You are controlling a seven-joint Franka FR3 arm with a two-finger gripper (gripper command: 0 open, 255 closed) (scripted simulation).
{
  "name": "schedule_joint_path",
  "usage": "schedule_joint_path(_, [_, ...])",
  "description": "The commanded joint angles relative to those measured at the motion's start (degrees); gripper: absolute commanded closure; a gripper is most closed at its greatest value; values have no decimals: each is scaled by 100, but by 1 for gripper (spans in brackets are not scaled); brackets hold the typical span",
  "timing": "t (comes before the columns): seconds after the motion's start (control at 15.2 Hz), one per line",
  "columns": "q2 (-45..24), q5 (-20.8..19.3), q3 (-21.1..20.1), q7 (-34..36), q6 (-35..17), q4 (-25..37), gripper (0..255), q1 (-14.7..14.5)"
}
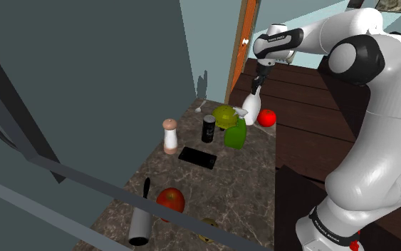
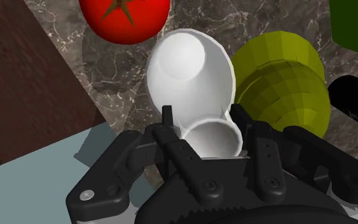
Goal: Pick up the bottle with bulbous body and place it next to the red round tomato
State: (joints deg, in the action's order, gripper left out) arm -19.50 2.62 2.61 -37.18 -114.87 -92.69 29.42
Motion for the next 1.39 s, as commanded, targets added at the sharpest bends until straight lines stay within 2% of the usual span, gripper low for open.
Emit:
schedule_joint_path(0.0, [2, 0, 0, 0, -5, -2, 255, 0])
schedule_joint_path(0.13, [2, 0, 0, 0, -5, -2, 255, 0])
schedule_joint_path(0.2, [2, 0, 0, 0, -5, -2, 0, 0])
schedule_joint_path(0.53, [1, 0, 0, 0, -5, -1, 0, 0])
schedule_joint_path(0.79, [164, -15, 9, 12, 654, 495, 0, 9])
schedule_joint_path(1.32, [164, -15, 9, 12, 654, 495, 0, 9])
